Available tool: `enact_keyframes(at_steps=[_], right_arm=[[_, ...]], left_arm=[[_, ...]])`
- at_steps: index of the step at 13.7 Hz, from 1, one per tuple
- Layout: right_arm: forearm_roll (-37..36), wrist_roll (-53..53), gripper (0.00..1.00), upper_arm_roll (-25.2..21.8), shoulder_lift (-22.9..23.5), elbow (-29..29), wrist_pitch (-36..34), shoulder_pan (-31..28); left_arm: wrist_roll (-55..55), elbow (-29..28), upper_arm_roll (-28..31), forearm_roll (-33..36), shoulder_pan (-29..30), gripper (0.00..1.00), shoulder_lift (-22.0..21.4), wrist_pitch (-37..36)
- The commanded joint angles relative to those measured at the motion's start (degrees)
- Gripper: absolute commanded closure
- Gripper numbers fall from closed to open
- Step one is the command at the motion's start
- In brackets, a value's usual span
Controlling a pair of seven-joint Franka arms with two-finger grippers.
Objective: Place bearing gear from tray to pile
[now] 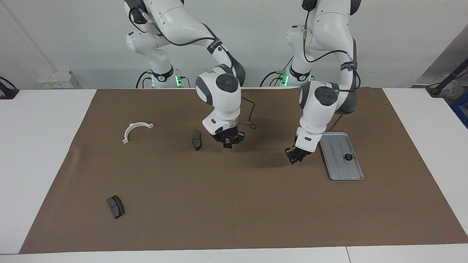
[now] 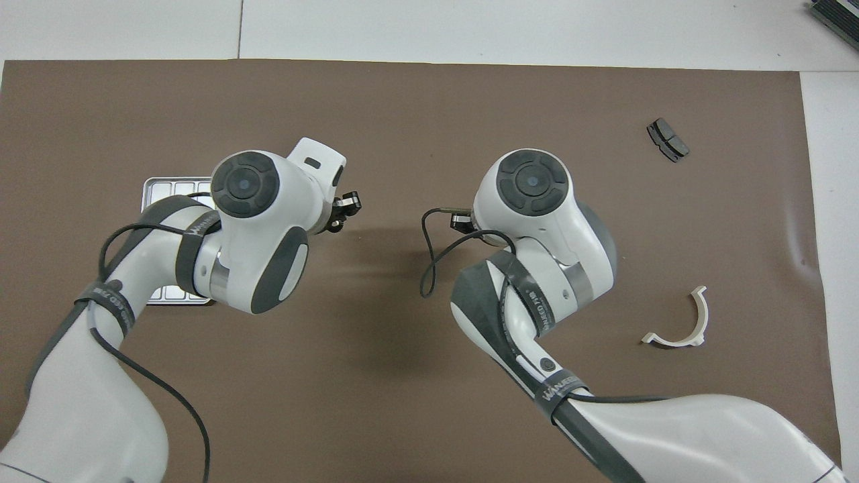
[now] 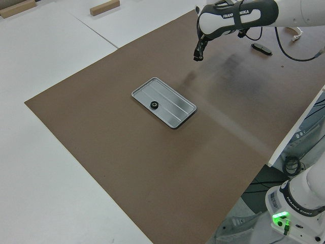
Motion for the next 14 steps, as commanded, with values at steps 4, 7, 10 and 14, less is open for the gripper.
enact_keyframes(at_steps=[4,7,10,14], right_arm=[[0.1,-17.9,1.00,0.8,-2.2,-5.0,2.2,-11.8],[0.1,-23.7,1.00,0.7,-1.0,-6.1,7.2,-17.1],[0.1,-24.7,1.00,0.8,1.4,-5.6,11.0,-20.4],[1.5,-24.6,1.00,0.8,6.2,-1.1,14.0,-21.9]], left_arm=[[-0.8,-2.6,1.1,-0.5,-10.1,1.00,0.3,4.5],[-0.8,-5.8,1.0,-0.5,-13.3,0.73,-0.2,7.3],[-1.3,-5.9,1.0,-0.5,-14.3,0.00,-0.3,6.9],[-2.2,-3.3,1.8,-0.5,-12.3,0.00,-0.2,3.4]])
